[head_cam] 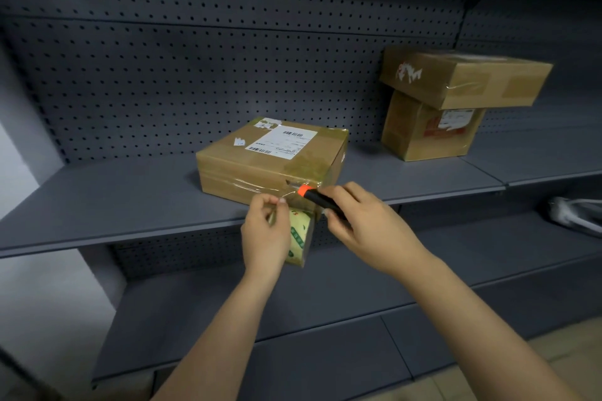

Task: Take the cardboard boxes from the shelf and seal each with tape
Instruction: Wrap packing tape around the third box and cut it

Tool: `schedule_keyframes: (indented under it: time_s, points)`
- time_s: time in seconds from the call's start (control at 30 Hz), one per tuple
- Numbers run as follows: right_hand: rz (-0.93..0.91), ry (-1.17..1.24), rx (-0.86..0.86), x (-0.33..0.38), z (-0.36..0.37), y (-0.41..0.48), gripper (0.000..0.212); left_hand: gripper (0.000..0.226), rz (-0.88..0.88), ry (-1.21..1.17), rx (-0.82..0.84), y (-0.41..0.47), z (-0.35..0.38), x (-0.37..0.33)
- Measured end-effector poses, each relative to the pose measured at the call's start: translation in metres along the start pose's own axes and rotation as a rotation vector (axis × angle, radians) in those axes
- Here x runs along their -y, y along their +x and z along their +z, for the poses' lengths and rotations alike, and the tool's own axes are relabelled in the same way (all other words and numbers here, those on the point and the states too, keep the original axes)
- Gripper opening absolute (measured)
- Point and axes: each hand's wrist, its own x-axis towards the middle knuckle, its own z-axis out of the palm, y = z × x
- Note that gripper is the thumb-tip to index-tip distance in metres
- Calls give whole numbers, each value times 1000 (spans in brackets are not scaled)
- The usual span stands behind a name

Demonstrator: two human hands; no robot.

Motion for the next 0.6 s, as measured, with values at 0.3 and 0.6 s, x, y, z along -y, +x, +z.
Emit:
schedule_keyframes:
  time_s: [0.3, 0.6]
  points:
    - [91, -179, 51, 27, -5, 5, 35, 10, -35, 31, 64, 8, -7, 3]
    - [189, -336, 101, 44, -12, 14, 36, 12, -27, 18, 81, 13, -6, 5]
